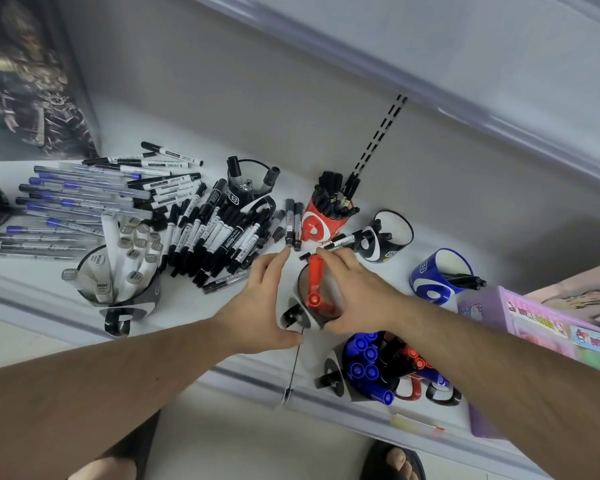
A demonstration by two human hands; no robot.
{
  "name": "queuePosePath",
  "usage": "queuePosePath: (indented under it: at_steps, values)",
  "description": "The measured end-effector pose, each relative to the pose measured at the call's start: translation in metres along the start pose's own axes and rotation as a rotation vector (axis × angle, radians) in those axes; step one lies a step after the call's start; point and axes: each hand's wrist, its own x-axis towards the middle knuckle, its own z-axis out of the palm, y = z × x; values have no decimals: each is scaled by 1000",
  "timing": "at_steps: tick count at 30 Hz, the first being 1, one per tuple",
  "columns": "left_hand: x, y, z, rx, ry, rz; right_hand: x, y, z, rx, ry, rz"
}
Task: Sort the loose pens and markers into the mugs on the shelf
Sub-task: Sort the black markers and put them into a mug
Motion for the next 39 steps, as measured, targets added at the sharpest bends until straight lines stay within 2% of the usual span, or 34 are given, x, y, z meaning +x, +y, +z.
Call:
queuePosePath:
  at_steps: [7, 12, 20, 26, 29, 34, 36, 39]
  values:
    - [1, -2, 0, 10, -52, -76, -4, 50, -9, 37, 68, 225]
    - [3, 0, 0, 6, -58, -92, -6, 72, -3, 86, 5, 311]
    - [7, -2, -15, -111, 72, -136, -11, 87, -6, 143, -122, 445]
    - [6, 5, -16, -143, 49, -144, -13, 83, -17, 252, -169, 500]
    - [5, 5, -17, -151, 35, -154, -9, 71, -20, 287, -58, 510]
    - [4, 7, -21, -208, 27, -197, 6, 31, -34, 577, 425, 483]
    - [3, 8, -23, -230, 28, -222, 12, 12, -38, 670, 495, 508]
    - [2, 13, -27, -268, 39, -258, 26, -10, -34, 744, 508, 587]
